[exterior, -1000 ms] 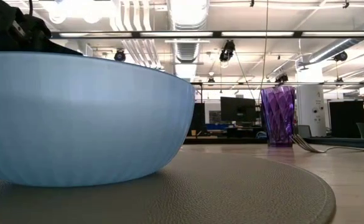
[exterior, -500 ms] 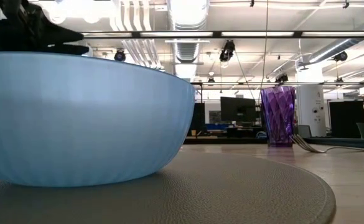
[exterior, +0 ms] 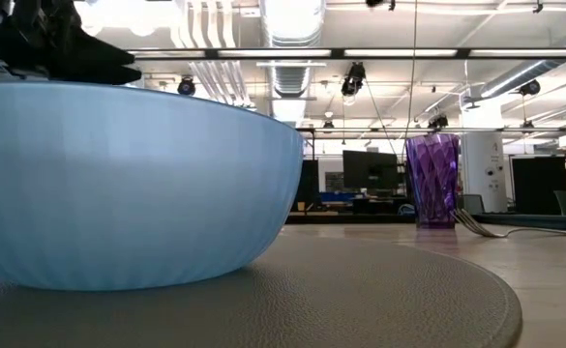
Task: Pick & Place Utensil
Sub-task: Put the purple cup to the top right of the brown placemat
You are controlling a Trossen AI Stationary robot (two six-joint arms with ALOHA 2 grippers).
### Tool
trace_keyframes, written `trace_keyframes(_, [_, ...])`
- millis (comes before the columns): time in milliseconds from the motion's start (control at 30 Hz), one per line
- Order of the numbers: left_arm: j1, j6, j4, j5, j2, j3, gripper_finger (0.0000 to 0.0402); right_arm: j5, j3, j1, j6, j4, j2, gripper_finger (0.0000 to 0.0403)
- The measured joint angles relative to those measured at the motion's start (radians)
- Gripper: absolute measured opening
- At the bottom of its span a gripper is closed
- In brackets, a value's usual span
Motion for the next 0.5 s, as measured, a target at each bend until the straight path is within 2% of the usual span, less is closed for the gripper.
trace_keyframes(133, [0.000, -0.009, -0.100, 0.003, 0.038, 0.039, 0.0172, 0.245, -0.085, -0.043, 0.101, 0.003, -0.083, 0.0084])
trace_keyframes(200, [0.000, -0.021, -0.166, 0.004, 0.055, 0.064, 0.0172, 0.310, -0.127, -0.074, 0.151, 0.002, -0.129, 0.0084])
trace_keyframes(367, [0.000, -0.055, -0.333, 0.006, 0.086, 0.154, 0.0171, 0.320, -0.218, -0.167, 0.258, 0.009, -0.247, 0.0084])
trace_keyframes(500, [0.000, -0.055, -0.403, 0.006, 0.106, 0.231, 0.0171, 0.320, -0.281, -0.253, 0.342, 0.012, -0.324, 0.0084])
